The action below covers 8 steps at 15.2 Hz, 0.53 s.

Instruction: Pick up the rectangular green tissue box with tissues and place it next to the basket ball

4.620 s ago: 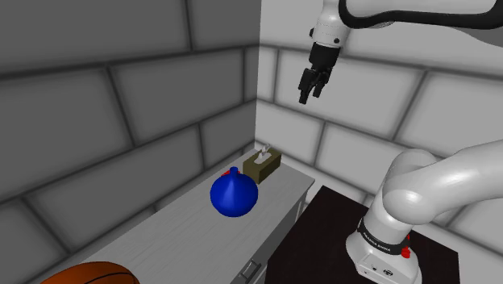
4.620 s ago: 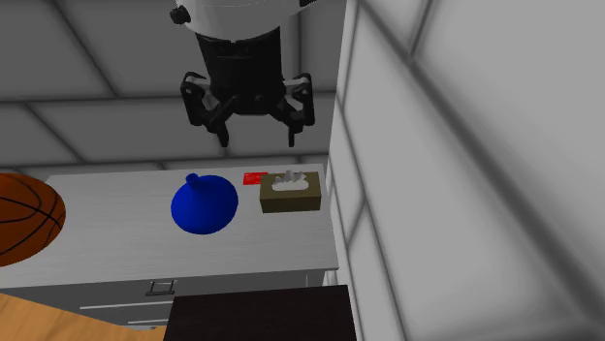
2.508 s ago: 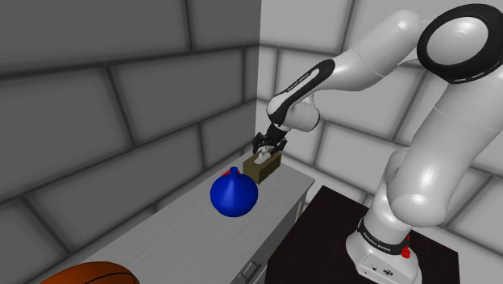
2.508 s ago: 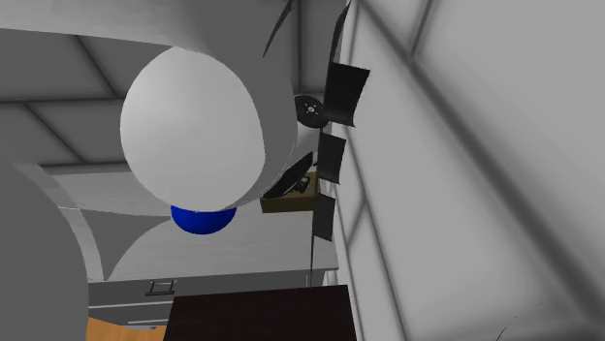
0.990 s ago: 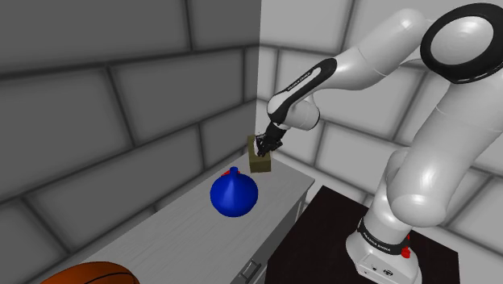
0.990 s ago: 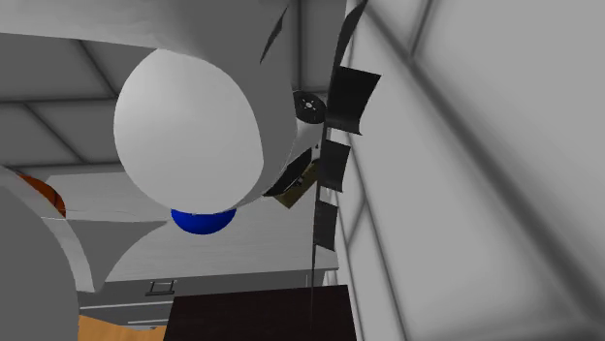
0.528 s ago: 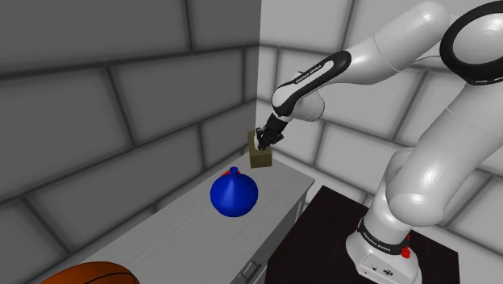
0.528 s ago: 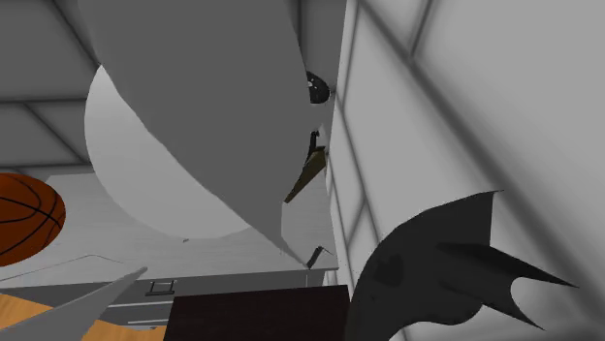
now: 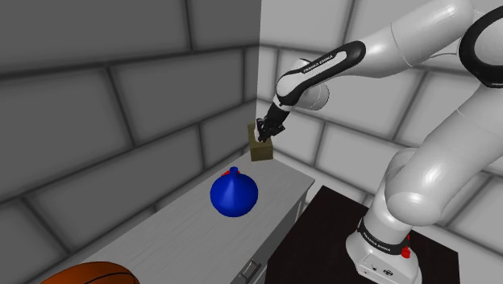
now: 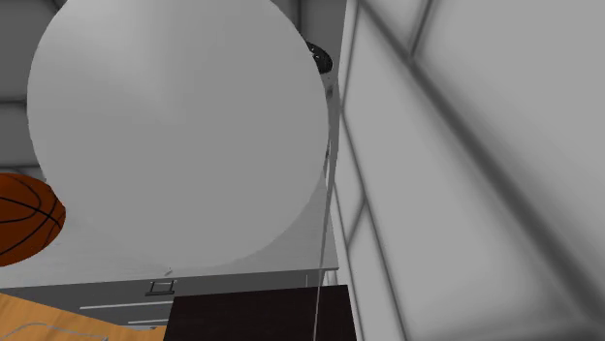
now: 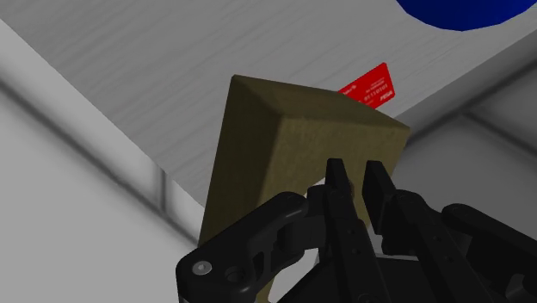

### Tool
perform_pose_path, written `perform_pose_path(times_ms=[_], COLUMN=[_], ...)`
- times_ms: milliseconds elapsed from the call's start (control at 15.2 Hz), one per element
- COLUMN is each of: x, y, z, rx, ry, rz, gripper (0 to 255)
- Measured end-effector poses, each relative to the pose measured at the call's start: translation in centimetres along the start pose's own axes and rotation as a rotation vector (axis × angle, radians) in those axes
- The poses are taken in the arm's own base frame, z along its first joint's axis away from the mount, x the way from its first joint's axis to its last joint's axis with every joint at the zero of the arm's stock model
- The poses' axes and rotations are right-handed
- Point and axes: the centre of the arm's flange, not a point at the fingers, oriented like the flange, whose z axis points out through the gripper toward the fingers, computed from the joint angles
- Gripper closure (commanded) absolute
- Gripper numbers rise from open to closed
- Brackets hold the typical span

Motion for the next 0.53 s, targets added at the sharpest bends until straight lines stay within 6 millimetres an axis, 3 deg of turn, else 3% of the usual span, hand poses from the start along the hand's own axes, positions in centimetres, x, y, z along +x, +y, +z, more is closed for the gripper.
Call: perform_pose_path(times_ms=[528], x=[0.6], y=[-1.6], z=[-4.0], rx=[0.000], ry=[0.000], rz=[0.000], gripper=[255])
